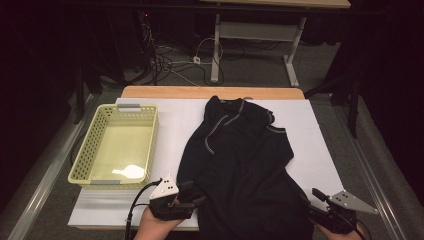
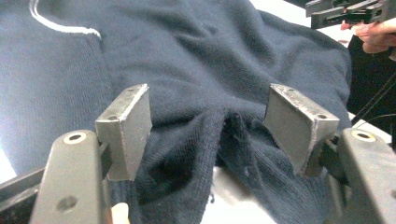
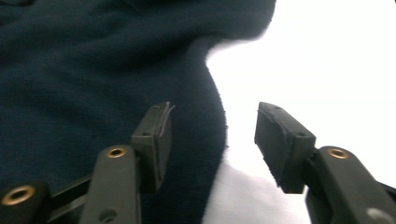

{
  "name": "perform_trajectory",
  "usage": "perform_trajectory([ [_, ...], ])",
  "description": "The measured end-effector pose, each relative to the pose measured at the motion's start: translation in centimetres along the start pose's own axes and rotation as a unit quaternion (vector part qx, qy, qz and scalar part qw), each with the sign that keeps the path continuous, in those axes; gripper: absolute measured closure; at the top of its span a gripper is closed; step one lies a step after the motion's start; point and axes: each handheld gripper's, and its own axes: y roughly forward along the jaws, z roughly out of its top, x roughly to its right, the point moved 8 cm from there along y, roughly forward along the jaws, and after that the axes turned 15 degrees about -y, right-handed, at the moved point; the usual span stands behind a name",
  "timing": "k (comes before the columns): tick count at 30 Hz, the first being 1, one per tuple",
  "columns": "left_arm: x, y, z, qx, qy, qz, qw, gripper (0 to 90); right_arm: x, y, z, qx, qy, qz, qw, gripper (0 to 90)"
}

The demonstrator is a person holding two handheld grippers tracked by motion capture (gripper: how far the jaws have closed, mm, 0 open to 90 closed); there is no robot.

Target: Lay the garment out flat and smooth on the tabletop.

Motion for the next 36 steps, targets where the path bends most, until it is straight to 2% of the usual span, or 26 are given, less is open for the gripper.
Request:
perform_trajectory([
  [3, -0.2, 0.1, 0.0, 0.0, 0.004, 0.003, 1.0, 31.2, 0.2, 0.3, -0.3, -0.008, 0.002, -0.001, 1.0, 46.2],
  [5, -0.4, 0.3, -0.2, -0.002, -0.001, 0.007, 1.0, 25.0, 0.2, 0.4, -0.6, -0.013, -0.001, 0.0, 0.9999, 45.9],
  [7, -0.5, 0.4, -0.3, -0.004, 0.002, 0.008, 1.0, 24.7, 0.2, 0.5, -0.8, -0.019, 0.0, 0.001, 0.9998, 45.9],
  [11, -0.4, 0.6, -0.3, -0.008, 0.003, 0.019, 0.9998, 14.4, 0.1, 0.8, -1.3, -0.034, -0.006, 0.003, 0.9994, 46.2],
  [14, -0.5, 0.7, -0.2, -0.006, 0.004, 0.025, 0.9997, 13.6, 0.0, 1.1, -1.4, -0.04, -0.005, 0.008, 0.9991, 47.5],
  [18, -0.5, 0.9, 0.0, -0.004, 0.002, 0.024, 0.9997, 13.6, -0.2, 0.9, -1.4, -0.036, -0.007, 0.021, 0.9991, 67.6],
  [20, -0.5, 1.2, 0.4, -0.001, 0.002, 0.02, 0.9998, 13.5, -0.6, 0.8, -1.4, -0.031, -0.011, 0.034, 0.9989, 84.5],
  [23, -0.3, 1.8, 0.8, -0.001, 0.006, 0.013, 0.9999, 13.5, -1.0, 0.1, -1.4, -0.037, -0.032, 0.02, 0.9986, 87.1],
  [25, 0.0, 2.3, 1.0, -0.005, 0.01, 0.003, 0.9999, 13.6, -0.9, -0.6, -1.7, -0.036, -0.031, 0.008, 0.9988, 87.2],
  [29, 0.7, 3.5, 1.5, -0.011, 0.02, -0.011, 0.9997, 13.6, 0.3, -3.2, -3.2, -0.036, -0.013, -0.021, 0.9991, 87.5],
  [34, 1.7, 4.7, 2.2, -0.014, 0.03, -0.028, 0.9991, 13.8, 1.9, -6.4, -5.3, -0.036, 0.018, -0.05, 0.9979, 87.7],
  [36, 1.9, 5.0, 2.3, -0.015, 0.034, -0.032, 0.9988, 13.8, 2.2, -7.1, -5.8, -0.037, 0.024, -0.06, 0.9972, 87.7],
])
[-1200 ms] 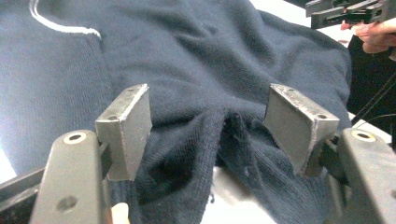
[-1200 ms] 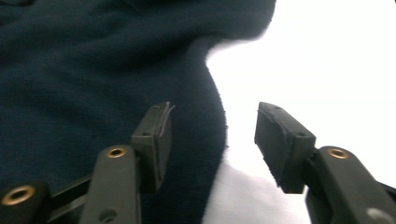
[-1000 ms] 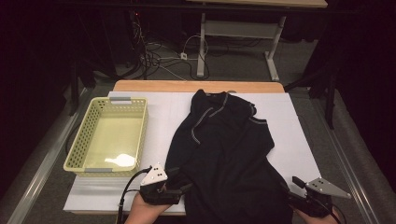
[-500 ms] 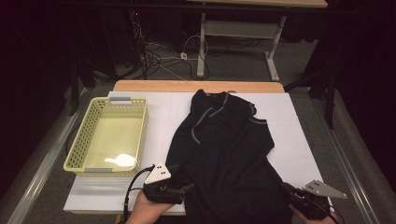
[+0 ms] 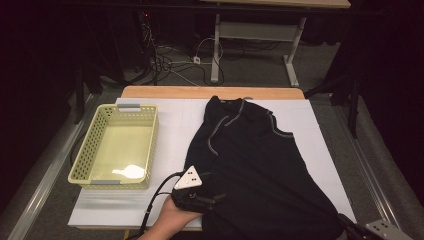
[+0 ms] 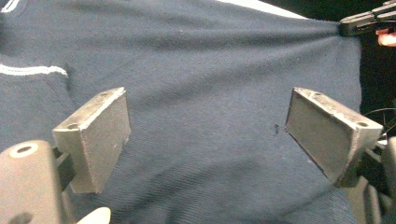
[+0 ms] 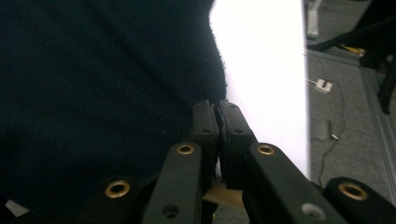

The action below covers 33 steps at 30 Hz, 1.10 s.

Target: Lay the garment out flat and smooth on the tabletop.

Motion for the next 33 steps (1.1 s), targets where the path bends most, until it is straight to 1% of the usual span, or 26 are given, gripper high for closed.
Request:
perform_trajectory([
  [2, 0.1, 0.2, 0.1, 0.0, 0.001, -0.002, 1.0, 13.8, 0.1, -0.2, -0.3, -0.002, 0.003, -0.003, 1.0, 87.6],
  [4, 0.0, 0.1, 0.1, 0.0, -0.001, -0.001, 1.0, 13.8, -0.1, 0.0, -0.4, -0.006, 0.0, 0.002, 1.0, 87.1],
  [5, -0.1, 0.0, 0.1, 0.001, 0.0, 0.0, 1.0, 13.8, -0.5, 0.3, -0.2, -0.008, -0.004, 0.009, 0.9999, 84.9],
  [7, -0.2, -0.4, 0.2, 0.007, 0.001, 0.004, 1.0, 13.8, -0.8, 0.5, 0.2, -0.003, -0.011, 0.015, 0.9998, 77.0],
  [8, -0.3, -0.6, 0.2, 0.009, 0.0, 0.006, 0.9999, 13.8, -1.0, 0.5, 0.7, 0.005, -0.011, 0.021, 0.9997, 72.2],
  [10, -0.6, -1.2, 0.2, 0.016, -0.008, 0.008, 0.9998, 13.8, -1.5, 0.7, 1.7, 0.019, -0.014, 0.027, 0.9993, 65.5],
  [11, -0.7, -1.7, 0.1, 0.02, -0.015, 0.008, 0.9997, 13.8, -1.7, 0.8, 2.1, 0.024, -0.017, 0.03, 0.9991, 64.5],
  [12, -0.8, -2.0, 0.1, 0.022, -0.019, 0.01, 0.9995, 13.8, -2.1, 1.1, 2.7, 0.029, -0.022, 0.036, 0.9987, 63.6],
  [16, -1.2, -3.3, -0.7, 0.021, -0.023, 0.022, 0.9993, 14.1, -3.5, 2.3, 4.2, 0.033, -0.045, 0.055, 0.9969, 62.2],
  [17, -1.2, -3.7, -0.9, 0.022, -0.023, 0.023, 0.9992, 16.0, -3.8, 2.7, 4.5, 0.034, -0.049, 0.061, 0.9964, 62.1],
  [19, -1.2, -4.5, -1.4, 0.023, -0.026, 0.024, 0.9991, 21.6, -4.2, 3.5, 5.0, 0.034, -0.057, 0.069, 0.9955, 62.0],
  [21, -0.9, -5.1, -2.0, 0.015, -0.036, 0.021, 0.999, 31.5, -4.5, 4.2, 5.6, 0.036, -0.06, 0.077, 0.9946, 61.9],
  [22, -0.5, -5.0, -2.5, 0.008, -0.037, 0.012, 0.9992, 35.3, -4.7, 4.5, 5.9, 0.037, -0.062, 0.081, 0.9941, 61.9],
  [23, 0.0, -4.8, -3.1, -0.007, -0.028, 0.006, 0.9996, 36.4, -4.8, 4.9, 6.2, 0.038, -0.064, 0.084, 0.9937, 61.8],
  [24, 0.6, -4.3, -3.7, -0.026, -0.015, 0.005, 0.9995, 37.5, -5.0, 5.2, 6.5, 0.038, -0.067, 0.088, 0.9931, 61.7],
  [25, 1.1, -3.8, -4.4, -0.044, -0.001, 0.012, 0.9989, 37.8, -5.3, 5.6, 6.8, 0.038, -0.07, 0.092, 0.9926, 61.8],
  [26, 1.4, -3.3, -4.9, -0.06, 0.011, 0.025, 0.9978, 38.4, -5.5, 5.9, 7.0, 0.038, -0.073, 0.095, 0.992, 61.7],
  [27, 1.5, -2.9, -5.4, -0.074, 0.023, 0.041, 0.9962, 42.5, -5.7, 6.2, 7.3, 0.039, -0.077, 0.099, 0.9914, 61.7],
  [28, 1.5, -2.6, -5.7, -0.085, 0.032, 0.052, 0.9945, 49.6, -6.0, 6.5, 7.5, 0.04, -0.08, 0.103, 0.9907, 61.7],
  [29, 1.4, -2.4, -6.0, -0.095, 0.033, 0.056, 0.9933, 57.3, -6.2, 6.7, 7.8, 0.041, -0.084, 0.106, 0.99, 61.7],
  [30, 1.3, -2.3, -6.3, -0.1, 0.031, 0.056, 0.9929, 64.5, -6.4, 6.8, 7.9, 0.041, -0.085, 0.109, 0.9895, 61.7],
  [32, 1.0, -2.6, -6.5, -0.097, 0.032, 0.057, 0.9931, 73.2, -6.7, 7.1, 8.2, 0.043, -0.089, 0.114, 0.9885, 61.8],
  [33, 1.0, -2.8, -6.6, -0.097, 0.032, 0.057, 0.9932, 75.4, -6.8, 7.2, 8.3, 0.044, -0.09, 0.116, 0.9881, 61.8],
])
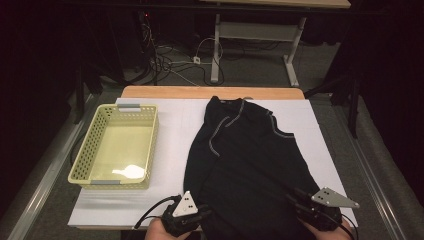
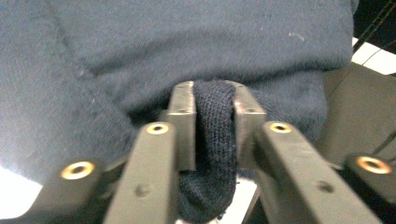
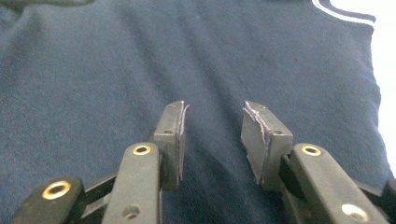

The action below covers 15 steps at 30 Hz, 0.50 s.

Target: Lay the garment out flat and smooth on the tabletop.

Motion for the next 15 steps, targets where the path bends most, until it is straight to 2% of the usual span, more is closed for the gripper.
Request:
perform_trajectory([
  [3, 0.0, -0.8, -0.5, 0.004, -0.009, -0.004, 0.9999, 77.9, -0.1, 0.4, 0.5, 0.004, -0.002, 0.006, 1.0, 61.8],
  [6, 0.3, -2.5, -1.5, 0.007, -0.011, -0.003, 0.9999, 78.7, -0.2, 1.0, 1.2, 0.01, -0.004, 0.011, 0.9999, 61.8],
  [10, 0.5, -5.1, -3.8, 0.011, -0.022, 0.002, 0.9997, 78.9, -0.4, 1.9, 2.2, 0.018, -0.008, 0.021, 0.9996, 61.8],
  [12, 0.2, -6.3, -5.0, 0.008, -0.023, 0.014, 0.9996, 79.0, -0.6, 2.4, 2.4, 0.016, -0.013, 0.028, 0.9994, 61.8],
  [15, -0.6, -7.5, -6.1, 0.011, -0.04, 0.018, 0.999, 79.0, -0.7, 2.9, 2.5, 0.016, -0.013, 0.033, 0.9992, 61.7],
])
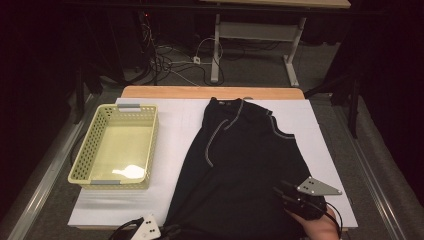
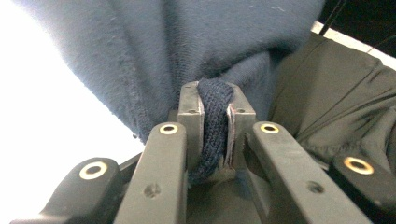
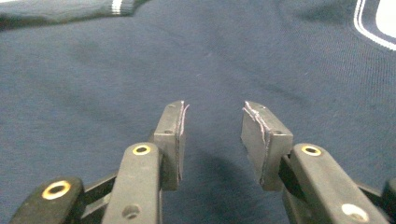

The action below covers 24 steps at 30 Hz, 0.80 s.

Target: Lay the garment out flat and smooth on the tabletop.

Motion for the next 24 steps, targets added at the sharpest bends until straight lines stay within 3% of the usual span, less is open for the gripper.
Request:
perform_trajectory([
  [4, -0.4, 0.1, 0.3, 0.007, -0.017, -0.006, 0.9998, 75.7, 0.3, -0.2, 0.0, 0.001, 0.003, -0.005, 1.0, 61.2],
  [8, 0.1, 0.5, 1.0, 0.015, -0.003, -0.01, 0.9998, 56.8, 1.0, -1.1, -0.4, 0.002, 0.011, -0.021, 0.9997, 60.3],
  [13, -0.1, -0.1, 2.6, 0.066, 0.005, -0.001, 0.9978, 42.2, 3.0, -2.7, -2.3, -0.012, 0.032, -0.056, 0.9979, 57.1],
  [14, -0.2, -0.1, 2.8, 0.073, 0.005, 0.001, 0.9973, 41.5, 3.5, -3.1, -2.8, -0.015, 0.038, -0.063, 0.9972, 56.1],
  [16, -0.8, 0.2, 3.3, 0.077, -0.004, 0.007, 0.997, 31.8, 4.4, -3.9, -3.9, -0.022, 0.054, -0.08, 0.9951, 53.7],
  [19, -1.5, 1.2, 4.0, 0.073, -0.002, 0.004, 0.9973, 32.0, 5.7, -5.1, -5.6, -0.031, 0.081, -0.098, 0.9914, 50.9],
  [20, -1.7, 1.5, 4.3, 0.071, 0.004, 0.004, 0.9975, 35.7, 6.0, -5.4, -6.1, -0.033, 0.088, -0.101, 0.9904, 50.5],
  [24, -2.7, 3.5, 6.6, 0.055, 0.009, 0.027, 0.9981, 38.9, 6.0, -5.8, -7.3, -0.044, 0.101, -0.098, 0.9891, 48.8],
])
